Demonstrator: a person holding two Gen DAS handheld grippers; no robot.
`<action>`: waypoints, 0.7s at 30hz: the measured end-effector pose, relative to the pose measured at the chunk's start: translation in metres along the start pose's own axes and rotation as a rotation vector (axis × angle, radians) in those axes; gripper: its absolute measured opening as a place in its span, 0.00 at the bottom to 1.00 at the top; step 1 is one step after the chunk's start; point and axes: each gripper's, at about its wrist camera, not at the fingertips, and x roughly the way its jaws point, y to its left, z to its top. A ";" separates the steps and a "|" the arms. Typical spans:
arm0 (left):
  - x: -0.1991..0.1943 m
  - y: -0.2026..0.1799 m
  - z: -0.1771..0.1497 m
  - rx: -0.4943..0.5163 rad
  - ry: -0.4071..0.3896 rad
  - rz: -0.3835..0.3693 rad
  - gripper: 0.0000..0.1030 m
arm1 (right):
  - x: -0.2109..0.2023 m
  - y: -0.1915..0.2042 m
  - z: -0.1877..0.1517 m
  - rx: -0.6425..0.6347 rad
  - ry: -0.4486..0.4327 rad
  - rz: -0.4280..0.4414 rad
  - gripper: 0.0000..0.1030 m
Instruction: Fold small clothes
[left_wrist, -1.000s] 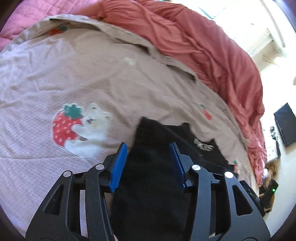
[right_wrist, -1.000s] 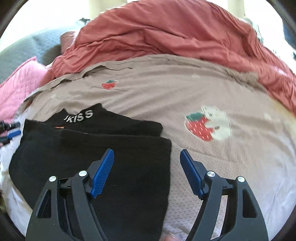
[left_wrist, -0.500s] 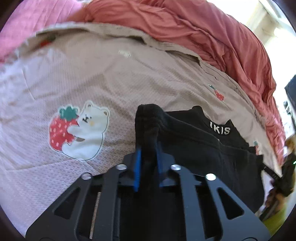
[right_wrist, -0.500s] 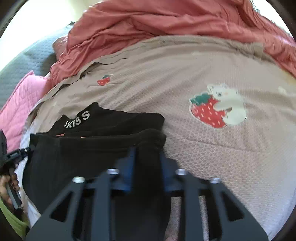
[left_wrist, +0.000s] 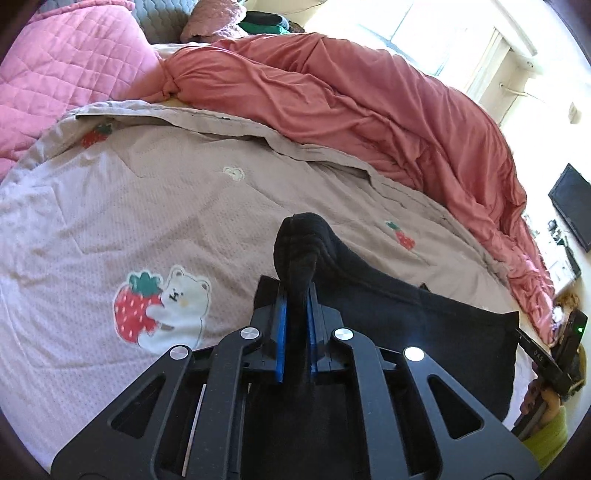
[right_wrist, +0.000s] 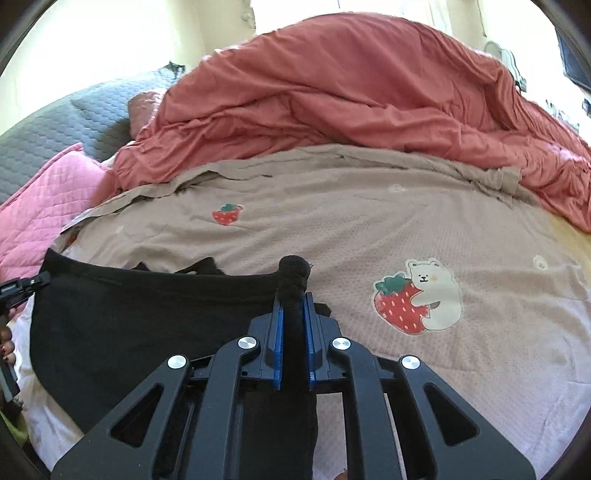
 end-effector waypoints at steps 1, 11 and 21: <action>0.004 -0.001 0.000 0.005 0.004 0.008 0.03 | 0.007 0.000 -0.001 -0.005 0.012 -0.010 0.08; 0.047 0.009 -0.012 0.022 0.080 0.121 0.04 | 0.057 0.002 -0.016 -0.053 0.125 -0.112 0.10; 0.047 0.013 -0.018 0.023 0.098 0.170 0.12 | 0.052 0.001 -0.017 -0.048 0.137 -0.148 0.32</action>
